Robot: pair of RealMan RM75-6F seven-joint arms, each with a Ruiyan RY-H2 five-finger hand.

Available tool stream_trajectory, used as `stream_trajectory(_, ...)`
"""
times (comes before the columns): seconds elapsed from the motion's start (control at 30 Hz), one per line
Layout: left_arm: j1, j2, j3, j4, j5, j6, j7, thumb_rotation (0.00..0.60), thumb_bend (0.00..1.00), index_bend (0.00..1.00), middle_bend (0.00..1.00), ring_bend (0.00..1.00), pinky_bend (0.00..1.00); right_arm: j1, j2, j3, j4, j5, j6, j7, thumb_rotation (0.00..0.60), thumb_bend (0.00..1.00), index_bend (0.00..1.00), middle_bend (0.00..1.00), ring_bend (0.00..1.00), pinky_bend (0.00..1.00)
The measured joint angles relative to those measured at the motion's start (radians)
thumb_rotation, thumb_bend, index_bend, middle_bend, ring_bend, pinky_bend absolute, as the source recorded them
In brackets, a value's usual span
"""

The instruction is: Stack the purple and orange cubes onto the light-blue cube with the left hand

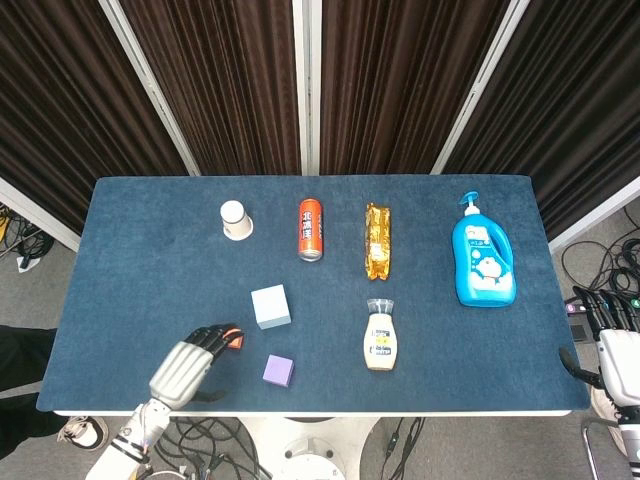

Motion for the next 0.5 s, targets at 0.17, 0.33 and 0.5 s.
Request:
stream_trajectory(0.17, 0.005, -0.044, 0.000, -0.023, -0.036, 0.002, 0.086, 0.600, 0.16, 0.19, 0.30, 0.23, 0.26, 0.000, 0.003, 0.002, -0.002, 0.002, 0.000, 0.001, 0.600, 0.23, 0.04, 0.11, 0.00, 0.00)
stream_trajectory(0.33, 0.005, -0.111, -0.008, -0.036, -0.103, 0.000, 0.222, 0.600, 0.16, 0.19, 0.33, 0.24, 0.28, -0.003, 0.005, 0.004, -0.002, 0.003, 0.006, 0.011, 0.600, 0.23, 0.04, 0.11, 0.00, 0.00)
stream_trajectory(0.5, -0.016, -0.199, -0.031, 0.002, -0.173, -0.019, 0.296, 0.600, 0.17, 0.20, 0.34, 0.24, 0.28, -0.005, 0.010, 0.007, 0.000, 0.007, 0.008, 0.029, 0.600, 0.23, 0.04, 0.11, 0.00, 0.00)
